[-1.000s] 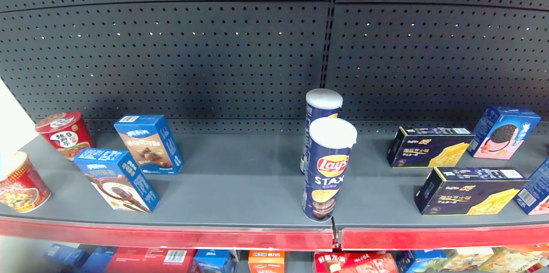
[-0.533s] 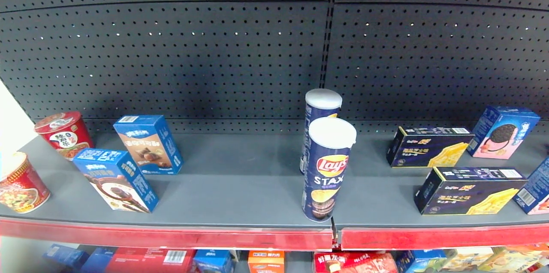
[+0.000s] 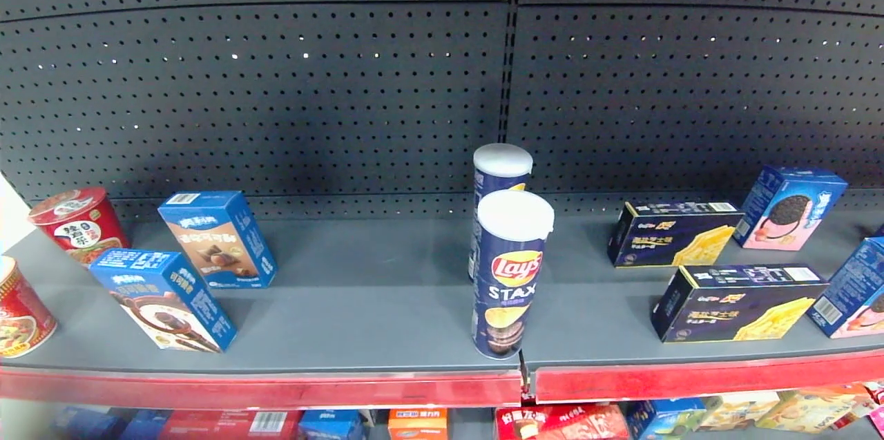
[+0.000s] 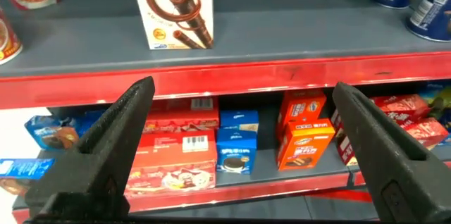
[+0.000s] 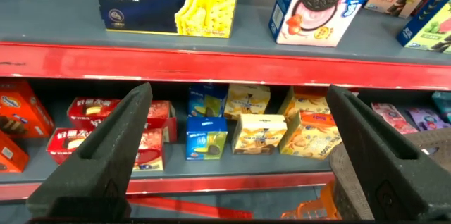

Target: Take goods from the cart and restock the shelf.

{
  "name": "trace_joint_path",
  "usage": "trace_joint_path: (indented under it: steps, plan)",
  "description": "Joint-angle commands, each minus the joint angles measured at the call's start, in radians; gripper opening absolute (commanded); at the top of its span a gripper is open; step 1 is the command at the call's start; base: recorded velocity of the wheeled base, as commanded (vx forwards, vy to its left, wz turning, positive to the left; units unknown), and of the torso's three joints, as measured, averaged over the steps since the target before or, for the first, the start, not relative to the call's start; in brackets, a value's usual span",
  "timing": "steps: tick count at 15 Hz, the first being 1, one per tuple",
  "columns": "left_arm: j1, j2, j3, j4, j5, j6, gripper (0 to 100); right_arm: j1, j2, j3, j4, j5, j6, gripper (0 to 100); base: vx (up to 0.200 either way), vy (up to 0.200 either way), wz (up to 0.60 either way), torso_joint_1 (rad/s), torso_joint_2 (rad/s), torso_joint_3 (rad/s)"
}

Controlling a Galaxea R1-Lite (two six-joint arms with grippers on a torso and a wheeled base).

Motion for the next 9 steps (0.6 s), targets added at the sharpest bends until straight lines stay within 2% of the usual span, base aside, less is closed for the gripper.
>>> trace_joint_path:
  steps: [1, 3, 6, 8, 9]
  plan:
    - [0.0, 0.005, -0.001, -0.002, 0.001, -0.002, 100, 0.0, 0.001, 0.0, -0.001, 0.0, 0.0, 100, 0.0, 0.0, 0.0, 0.0, 0.0, 0.0]
    - [0.0, 0.004, 0.002, -0.005, 0.004, -0.013, 100, 0.0, 0.001, 0.002, -0.001, 0.001, 0.011, 100, 0.0, 0.0, 0.0, 0.0, 0.0, 0.0]
    - [0.0, 0.004, 0.002, -0.008, 0.001, -0.005, 100, 0.0, 0.001, 0.002, -0.001, 0.001, 0.012, 100, 0.0, 0.0, 0.0, 0.0, 0.0, 0.0]
    - [0.0, 0.004, 0.002, -0.008, 0.002, 0.005, 100, 0.0, 0.001, 0.002, -0.001, 0.001, 0.012, 100, -0.2, 0.0, 0.0, 0.01, 0.0, 0.0]
    - [0.0, 0.004, 0.002, -0.008, 0.001, -0.002, 100, 0.0, 0.001, 0.0, -0.001, 0.001, 0.014, 100, -0.2, 0.0, 0.0, 0.022, 0.02, 0.002]
